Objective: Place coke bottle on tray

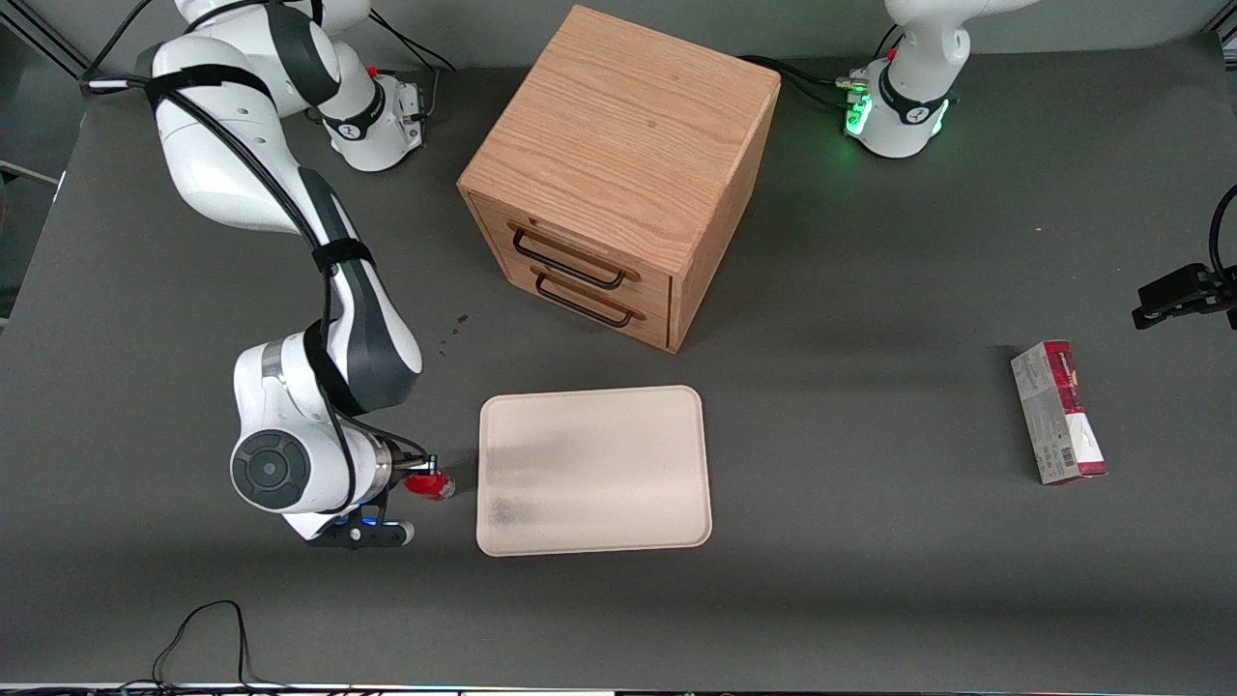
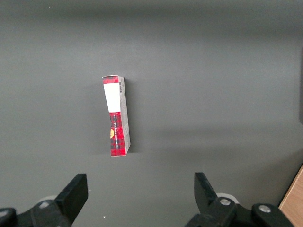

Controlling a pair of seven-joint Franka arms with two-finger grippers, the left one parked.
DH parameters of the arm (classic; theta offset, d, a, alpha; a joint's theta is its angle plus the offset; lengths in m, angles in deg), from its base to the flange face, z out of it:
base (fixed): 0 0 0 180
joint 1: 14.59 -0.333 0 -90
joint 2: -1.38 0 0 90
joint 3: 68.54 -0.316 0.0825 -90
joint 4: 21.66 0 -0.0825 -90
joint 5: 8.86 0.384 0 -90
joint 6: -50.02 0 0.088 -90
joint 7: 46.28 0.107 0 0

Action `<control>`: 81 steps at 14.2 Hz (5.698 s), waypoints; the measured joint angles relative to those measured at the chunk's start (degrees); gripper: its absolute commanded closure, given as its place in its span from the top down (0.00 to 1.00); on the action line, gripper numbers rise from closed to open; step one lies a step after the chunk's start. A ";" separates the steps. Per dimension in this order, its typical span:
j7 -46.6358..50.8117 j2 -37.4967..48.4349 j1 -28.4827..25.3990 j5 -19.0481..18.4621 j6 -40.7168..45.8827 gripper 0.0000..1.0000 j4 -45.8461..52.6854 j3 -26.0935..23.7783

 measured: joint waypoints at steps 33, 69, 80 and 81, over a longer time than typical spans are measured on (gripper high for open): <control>16.98 9.99 -0.34 2.73 8.28 0.00 5.50 -7.32; 17.47 -4.76 -2.41 -0.65 -5.89 1.00 8.08 -7.07; 17.57 -4.76 -2.82 -1.33 -6.11 1.00 8.28 -7.07; 17.58 -4.76 -2.82 -1.35 -6.10 1.00 8.39 -7.07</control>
